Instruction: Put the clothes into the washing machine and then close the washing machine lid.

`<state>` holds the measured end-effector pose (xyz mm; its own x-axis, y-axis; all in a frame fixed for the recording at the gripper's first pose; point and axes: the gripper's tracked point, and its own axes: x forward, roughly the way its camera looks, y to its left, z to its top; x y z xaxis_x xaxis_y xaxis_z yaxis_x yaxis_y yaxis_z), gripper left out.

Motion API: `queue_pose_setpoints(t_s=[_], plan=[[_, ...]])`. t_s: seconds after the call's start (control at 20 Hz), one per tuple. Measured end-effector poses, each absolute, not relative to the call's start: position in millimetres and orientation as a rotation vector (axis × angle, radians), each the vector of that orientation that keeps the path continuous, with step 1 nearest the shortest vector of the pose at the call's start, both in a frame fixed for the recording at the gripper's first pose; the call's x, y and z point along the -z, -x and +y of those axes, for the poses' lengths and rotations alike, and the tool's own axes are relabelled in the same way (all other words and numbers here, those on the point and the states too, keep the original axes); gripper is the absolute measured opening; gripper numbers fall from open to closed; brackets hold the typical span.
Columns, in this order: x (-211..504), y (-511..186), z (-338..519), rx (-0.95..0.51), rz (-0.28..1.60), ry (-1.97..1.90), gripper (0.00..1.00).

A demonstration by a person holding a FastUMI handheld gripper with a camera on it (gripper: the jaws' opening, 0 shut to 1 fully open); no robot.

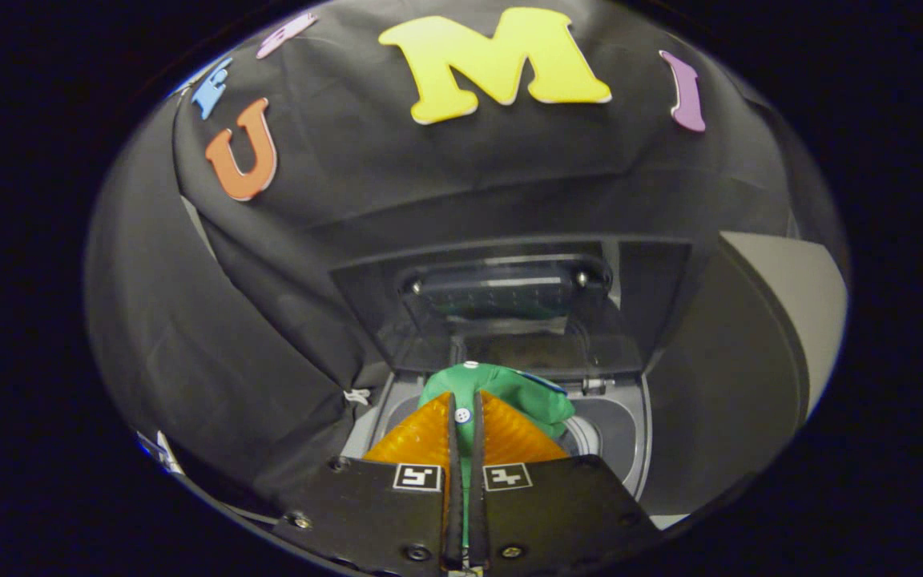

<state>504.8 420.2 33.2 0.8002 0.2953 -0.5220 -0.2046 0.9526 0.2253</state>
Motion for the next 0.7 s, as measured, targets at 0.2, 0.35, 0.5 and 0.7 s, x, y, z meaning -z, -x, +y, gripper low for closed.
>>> queue_pose_setpoints(t_s=[0.2, 0.35, 0.5, 0.7], plan=[[17, -516, 415, -0.201, 0.676, -0.153, 0.06], [46, -524, 409, -0.132, 0.747, -0.153, 0.06], [78, -526, 412, -0.126, 0.839, -0.153, 0.06], [100, -519, 410, -0.119, 0.907, -0.117, 0.07]])
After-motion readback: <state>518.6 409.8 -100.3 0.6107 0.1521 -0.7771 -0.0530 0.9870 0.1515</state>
